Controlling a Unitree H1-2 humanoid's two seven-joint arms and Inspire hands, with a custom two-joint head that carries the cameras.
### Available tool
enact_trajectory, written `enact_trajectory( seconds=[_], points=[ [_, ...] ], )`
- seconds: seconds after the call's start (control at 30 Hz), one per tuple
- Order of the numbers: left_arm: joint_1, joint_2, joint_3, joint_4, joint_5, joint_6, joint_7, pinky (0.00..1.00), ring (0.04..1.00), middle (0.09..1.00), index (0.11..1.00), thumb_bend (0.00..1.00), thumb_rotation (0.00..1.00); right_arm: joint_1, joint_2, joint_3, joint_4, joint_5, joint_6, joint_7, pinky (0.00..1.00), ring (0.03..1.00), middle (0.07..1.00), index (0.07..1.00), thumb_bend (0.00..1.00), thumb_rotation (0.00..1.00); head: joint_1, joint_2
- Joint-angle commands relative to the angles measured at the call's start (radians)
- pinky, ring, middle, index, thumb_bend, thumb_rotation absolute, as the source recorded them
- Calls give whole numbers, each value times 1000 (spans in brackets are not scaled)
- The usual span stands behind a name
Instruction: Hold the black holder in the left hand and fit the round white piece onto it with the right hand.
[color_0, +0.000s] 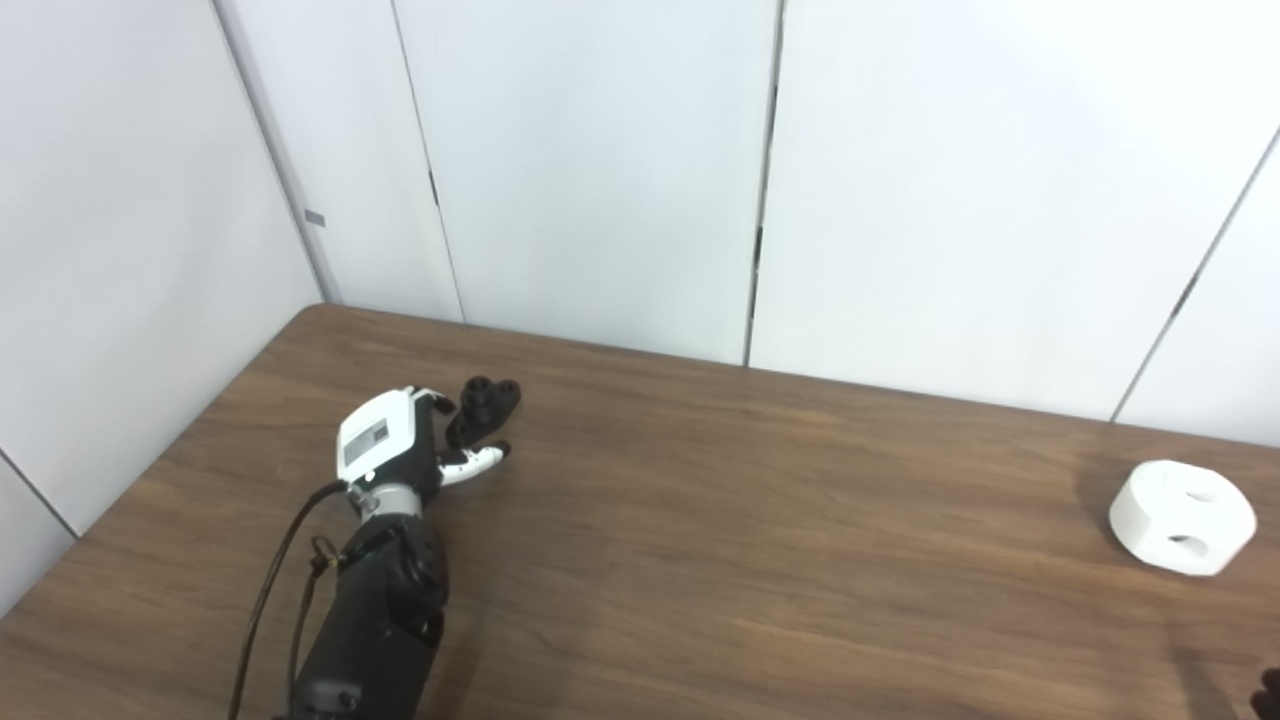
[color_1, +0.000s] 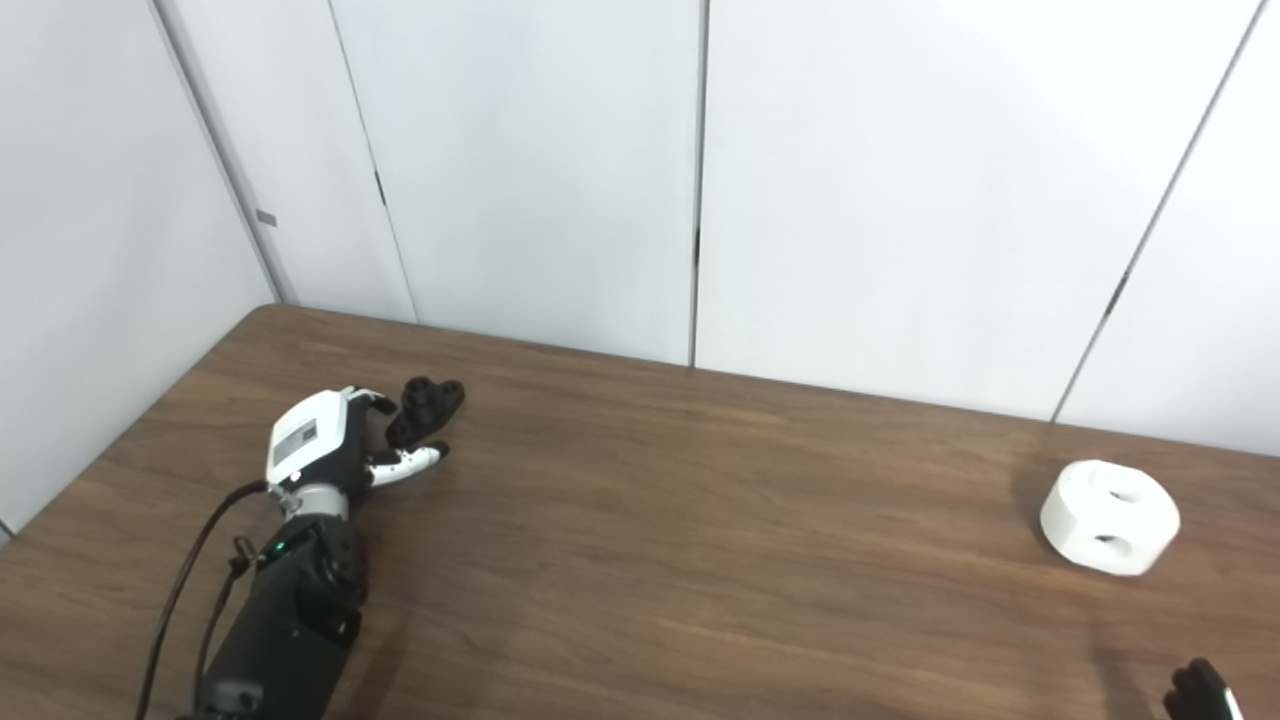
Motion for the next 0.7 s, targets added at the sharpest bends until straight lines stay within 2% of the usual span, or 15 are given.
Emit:
enact_trajectory(
  seconds=[0.0,0.3,0.67],
  points=[
    [-51,20,4,-12,33,-1,-1,944,945,895,700,778,450,30,27,16,26,7,3,1,1000,1000,982,973,620,999,0,0],
    [-52,16,-2,-7,46,-1,-2,949,935,878,642,774,390,30,24,20,28,9,-7,10,1000,1000,982,975,595,1000,-3,6],
    [-53,10,-2,11,76,-1,8,966,937,876,658,770,356,30,19,19,35,19,-10,18,1000,1000,978,972,591,996,-3,8]
  ],
)
